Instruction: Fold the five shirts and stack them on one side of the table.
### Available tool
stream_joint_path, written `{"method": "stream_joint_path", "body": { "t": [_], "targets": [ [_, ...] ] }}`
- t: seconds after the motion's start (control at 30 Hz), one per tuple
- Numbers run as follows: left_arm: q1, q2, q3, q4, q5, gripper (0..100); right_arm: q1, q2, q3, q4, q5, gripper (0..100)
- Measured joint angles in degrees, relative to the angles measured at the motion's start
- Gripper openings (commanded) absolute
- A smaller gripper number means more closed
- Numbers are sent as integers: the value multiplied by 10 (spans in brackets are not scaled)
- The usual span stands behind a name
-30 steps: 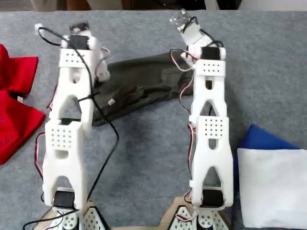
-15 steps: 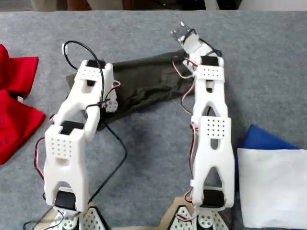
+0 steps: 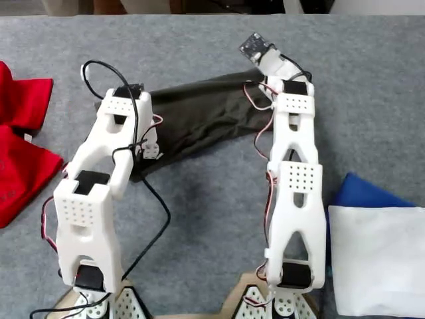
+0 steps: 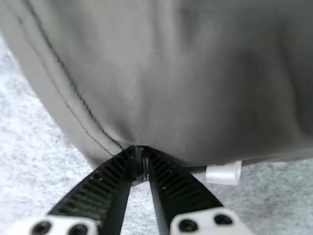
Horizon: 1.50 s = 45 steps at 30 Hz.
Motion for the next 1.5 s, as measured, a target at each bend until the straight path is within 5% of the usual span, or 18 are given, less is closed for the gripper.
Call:
{"method": "stream_joint_path", "body": {
  "t": [0.23, 0.43, 0.83, 1.5],
  "targets": [
    [-1, -4, -135, 79, -4, 188, -4, 1, -103, 3, -164, 5],
    [-10, -6, -278, 157, -5, 203, -2, -11, -182, 61, -278, 5],
    [-188, 48, -297, 171, -25, 186, 58, -84, -182, 164, -288, 7],
    [-120, 100, -341, 161, -17, 247, 62, -58, -182, 134, -274, 7]
  ]
}}
